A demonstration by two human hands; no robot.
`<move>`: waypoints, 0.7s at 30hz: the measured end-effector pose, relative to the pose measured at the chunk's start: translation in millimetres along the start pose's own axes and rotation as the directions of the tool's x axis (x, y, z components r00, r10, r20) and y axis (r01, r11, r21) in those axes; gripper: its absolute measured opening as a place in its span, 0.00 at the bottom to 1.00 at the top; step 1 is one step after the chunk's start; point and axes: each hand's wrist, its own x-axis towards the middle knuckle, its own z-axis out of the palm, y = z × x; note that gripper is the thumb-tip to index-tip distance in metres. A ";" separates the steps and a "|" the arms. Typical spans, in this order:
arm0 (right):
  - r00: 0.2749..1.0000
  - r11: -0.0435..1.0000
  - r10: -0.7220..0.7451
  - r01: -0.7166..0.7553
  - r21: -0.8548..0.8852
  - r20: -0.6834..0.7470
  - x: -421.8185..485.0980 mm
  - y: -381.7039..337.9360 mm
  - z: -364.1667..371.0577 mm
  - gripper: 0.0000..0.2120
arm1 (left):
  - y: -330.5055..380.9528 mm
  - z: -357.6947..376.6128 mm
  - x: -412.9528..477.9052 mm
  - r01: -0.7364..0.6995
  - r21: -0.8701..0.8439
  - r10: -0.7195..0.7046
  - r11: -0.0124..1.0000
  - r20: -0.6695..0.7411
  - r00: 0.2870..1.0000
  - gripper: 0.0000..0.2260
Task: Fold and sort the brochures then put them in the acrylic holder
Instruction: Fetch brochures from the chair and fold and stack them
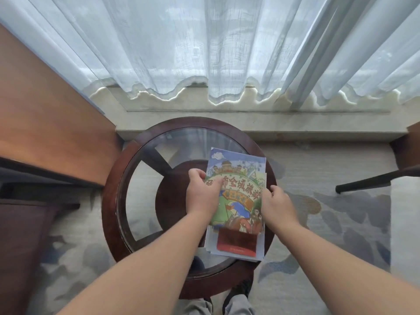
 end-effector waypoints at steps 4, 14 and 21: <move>0.990 0.992 0.111 -0.115 0.043 0.083 -1.7 7.6 6.1 0.22 | -17.0 20.9 -20.1 0.039 0.194 -0.049 0.980 0.043 0.998 0.16; 0.985 0.986 0.164 -0.165 0.019 0.056 4.5 16.5 18.1 0.13 | -26.5 31.8 -20.5 0.192 0.448 -0.241 0.873 0.056 0.969 0.29; 0.983 0.983 0.182 -0.182 -0.025 0.014 9.2 14.6 23.2 0.16 | -24.9 35.4 -9.2 0.406 0.288 -0.440 0.868 0.063 0.896 0.34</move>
